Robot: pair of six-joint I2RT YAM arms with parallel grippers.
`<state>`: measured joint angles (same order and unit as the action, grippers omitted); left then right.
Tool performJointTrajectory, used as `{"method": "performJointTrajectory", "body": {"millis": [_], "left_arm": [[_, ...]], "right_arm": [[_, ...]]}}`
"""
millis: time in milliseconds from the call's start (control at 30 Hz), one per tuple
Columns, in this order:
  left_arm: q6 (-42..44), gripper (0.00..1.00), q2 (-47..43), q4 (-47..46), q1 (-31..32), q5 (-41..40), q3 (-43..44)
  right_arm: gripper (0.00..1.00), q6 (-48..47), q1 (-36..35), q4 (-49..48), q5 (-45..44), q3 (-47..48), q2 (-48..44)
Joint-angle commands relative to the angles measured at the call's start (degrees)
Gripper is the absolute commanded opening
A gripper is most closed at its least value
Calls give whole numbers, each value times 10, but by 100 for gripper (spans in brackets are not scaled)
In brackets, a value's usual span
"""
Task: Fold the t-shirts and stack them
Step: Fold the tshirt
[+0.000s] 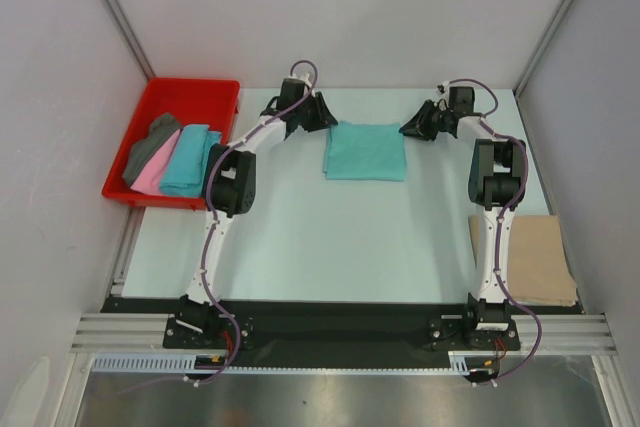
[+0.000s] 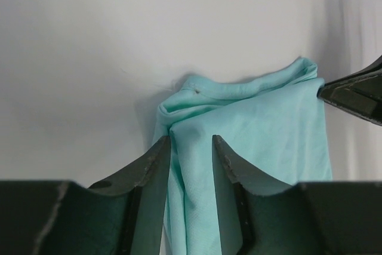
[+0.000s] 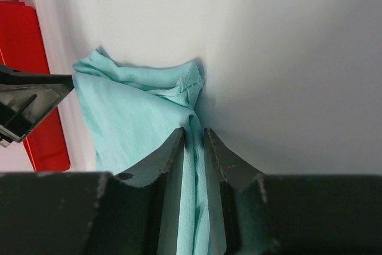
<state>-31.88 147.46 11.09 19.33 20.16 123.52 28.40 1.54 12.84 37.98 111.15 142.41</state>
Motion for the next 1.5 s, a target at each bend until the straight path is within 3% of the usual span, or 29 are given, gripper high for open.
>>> {"method": "performJointTrajectory", "body": {"millis": [0, 167, 300, 367, 400, 767, 1000, 1167, 1233, 1300, 1333, 1467], "left_arm": [[8, 39, 5, -3, 3, -7, 38], [-3, 43, 14, -9, 2, -6, 39], [-10, 11, 22, -13, 2, 3, 50], [-9, 1, 19, -13, 2, 1, 50], [-8, 0, 8, -16, 2, -5, 48], [9, 0, -84, -41, -2, -44, -6], [-10, 0, -1, -26, -11, -30, 87], [-38, 0, 48, -59, -26, -34, 115], [-51, 1, 70, -78, -33, -31, 122], [-59, 19, 81, -85, -39, -32, 138], [-66, 25, 91, -85, -41, -32, 145], [-51, 45, 72, -68, -44, -36, 145]], "right_arm": [[26, -4, -4, -9, 3, 8, -17], [29, 7, -4, -13, 10, 18, -8], [14, 7, -4, -15, 5, 14, -14], [0, 6, -4, -25, -3, 8, -27], [0, 5, -4, -26, -5, 8, -31], [0, 6, -4, -12, -6, 25, -78], [0, 36, -5, -12, 6, 103, 0], [2, 60, -5, -69, 15, 133, 56], [4, 69, -5, -90, 10, 150, 80], [8, 81, -3, -98, 14, 173, 102], [17, 88, -2, -93, 16, 200, 113], [30, 73, -1, -73, 12, 225, 107]]}}
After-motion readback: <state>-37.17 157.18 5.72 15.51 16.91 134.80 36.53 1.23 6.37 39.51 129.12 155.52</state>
